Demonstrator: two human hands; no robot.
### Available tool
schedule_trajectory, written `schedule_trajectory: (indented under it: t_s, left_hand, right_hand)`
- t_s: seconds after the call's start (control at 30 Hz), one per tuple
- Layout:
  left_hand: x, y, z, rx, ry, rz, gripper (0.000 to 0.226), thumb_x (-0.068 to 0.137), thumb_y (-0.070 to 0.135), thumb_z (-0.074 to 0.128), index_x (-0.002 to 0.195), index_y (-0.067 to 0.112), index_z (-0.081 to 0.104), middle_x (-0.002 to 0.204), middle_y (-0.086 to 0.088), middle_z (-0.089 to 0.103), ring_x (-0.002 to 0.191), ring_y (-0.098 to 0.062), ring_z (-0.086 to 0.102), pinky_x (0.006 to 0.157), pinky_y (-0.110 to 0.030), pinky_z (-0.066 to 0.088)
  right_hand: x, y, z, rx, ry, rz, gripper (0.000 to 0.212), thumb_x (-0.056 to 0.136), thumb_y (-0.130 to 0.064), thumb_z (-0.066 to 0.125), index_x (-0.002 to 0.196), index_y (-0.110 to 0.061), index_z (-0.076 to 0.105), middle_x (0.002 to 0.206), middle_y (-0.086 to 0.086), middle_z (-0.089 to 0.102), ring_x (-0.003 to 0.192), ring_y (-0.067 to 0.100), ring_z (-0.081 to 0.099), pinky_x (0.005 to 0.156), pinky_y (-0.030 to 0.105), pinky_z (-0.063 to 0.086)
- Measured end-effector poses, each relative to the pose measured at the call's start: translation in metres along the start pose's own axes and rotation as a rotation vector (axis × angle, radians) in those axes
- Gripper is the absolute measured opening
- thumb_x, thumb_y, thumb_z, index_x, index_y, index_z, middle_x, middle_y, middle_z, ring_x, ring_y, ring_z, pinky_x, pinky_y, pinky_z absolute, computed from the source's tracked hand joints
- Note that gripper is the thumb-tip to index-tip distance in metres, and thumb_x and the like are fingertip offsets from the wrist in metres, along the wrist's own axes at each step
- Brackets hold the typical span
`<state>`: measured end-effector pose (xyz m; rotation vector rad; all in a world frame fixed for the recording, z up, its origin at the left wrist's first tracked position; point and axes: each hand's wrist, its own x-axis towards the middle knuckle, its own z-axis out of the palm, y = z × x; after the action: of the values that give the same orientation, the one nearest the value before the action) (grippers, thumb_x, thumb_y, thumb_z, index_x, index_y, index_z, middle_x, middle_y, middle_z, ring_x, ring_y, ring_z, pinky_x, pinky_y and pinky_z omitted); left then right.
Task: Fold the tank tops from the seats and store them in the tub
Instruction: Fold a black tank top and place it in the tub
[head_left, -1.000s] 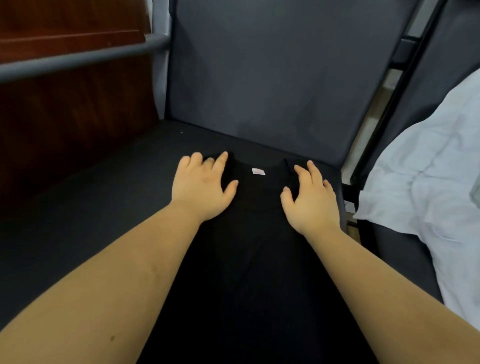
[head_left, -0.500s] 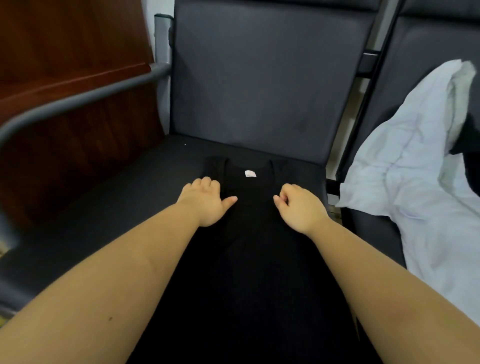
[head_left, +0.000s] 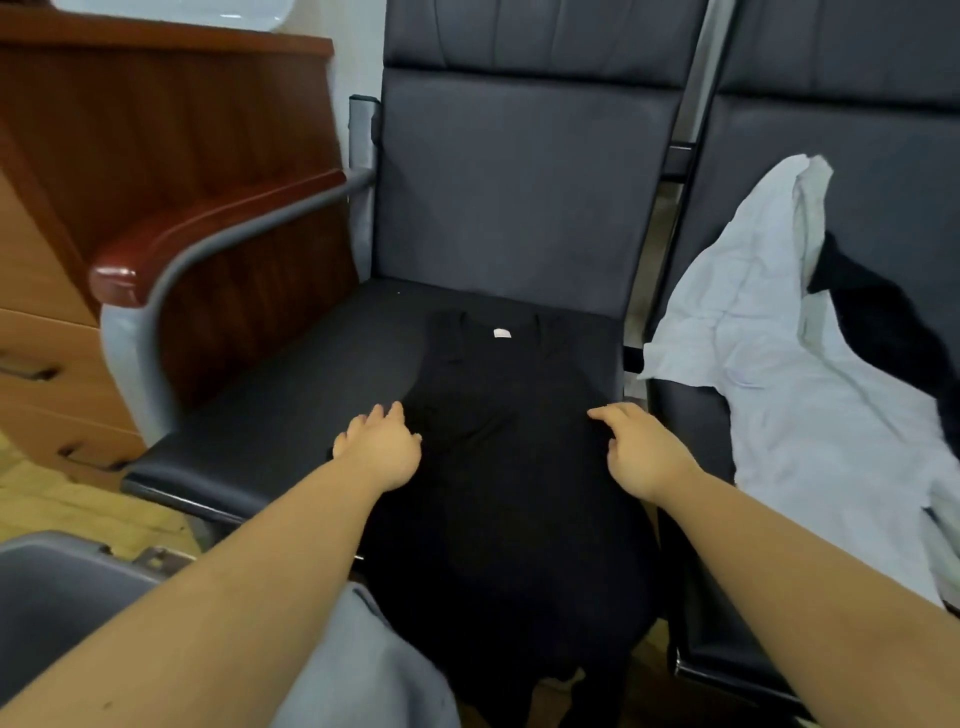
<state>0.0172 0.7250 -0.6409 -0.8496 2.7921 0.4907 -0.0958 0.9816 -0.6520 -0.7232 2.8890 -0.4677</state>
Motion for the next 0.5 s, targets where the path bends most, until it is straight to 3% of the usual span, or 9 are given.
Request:
schedule_trajectory:
  t_s: [0.1, 0.23, 0.37, 0.43, 0.5]
  left_hand:
    - [-0.004, -0.011, -0.011, -0.082, 0.086, -0.105, 0.049, 0.099, 0.024, 0.044, 0.148, 0.023, 0.035, 0.149, -0.01, 0.038, 0.134, -0.032, 0.037, 0.106, -0.04, 0.034]
    - [-0.005, -0.02, -0.016, -0.117, 0.112, -0.215, 0.05, 0.092, 0.037, 0.062, 0.136, 0.021, 0.049, 0.137, -0.013, 0.046, 0.125, -0.034, 0.045, 0.103, -0.044, 0.038]
    - [0.005, -0.022, -0.015, -0.19, 0.089, -0.275, 0.054, 0.085, 0.042, 0.069, 0.129, 0.015, 0.052, 0.125, -0.011, 0.056, 0.117, -0.032, 0.051, 0.1, -0.044, 0.039]
    - [0.012, -0.023, -0.015, -0.204, 0.056, -0.296, 0.057, 0.083, 0.044, 0.07, 0.129, 0.014, 0.053, 0.122, -0.011, 0.058, 0.114, -0.032, 0.053, 0.1, -0.044, 0.039]
    - [0.019, -0.026, -0.016, -0.221, 0.011, -0.303, 0.06, 0.082, 0.046, 0.071, 0.129, 0.013, 0.054, 0.12, -0.011, 0.059, 0.113, -0.032, 0.054, 0.102, -0.046, 0.039]
  right_hand:
    - [-0.01, 0.003, 0.002, 0.183, 0.084, 0.113, 0.049, 0.097, -0.009, 0.046, 0.144, -0.017, 0.038, 0.148, 0.007, 0.035, 0.127, 0.025, 0.046, 0.104, 0.034, 0.039]
    - [-0.005, 0.006, 0.004, 0.347, 0.136, 0.186, 0.046, 0.096, -0.015, 0.053, 0.141, -0.014, 0.042, 0.139, 0.01, 0.048, 0.121, 0.025, 0.052, 0.096, 0.029, 0.04]
    - [0.004, 0.011, 0.004, 0.441, 0.192, 0.25, 0.03, 0.094, -0.011, 0.057, 0.125, -0.009, 0.056, 0.109, 0.006, 0.064, 0.105, 0.022, 0.059, 0.079, 0.021, 0.038]
    - [0.01, 0.015, 0.002, 0.499, 0.227, 0.303, 0.021, 0.091, -0.011, 0.062, 0.113, -0.009, 0.062, 0.087, -0.001, 0.064, 0.101, 0.021, 0.061, 0.078, 0.021, 0.038]
    - [0.017, 0.017, 0.001, 0.528, 0.236, 0.35, 0.019, 0.088, -0.014, 0.067, 0.107, -0.01, 0.064, 0.085, 0.0, 0.063, 0.104, 0.024, 0.062, 0.082, 0.024, 0.04]
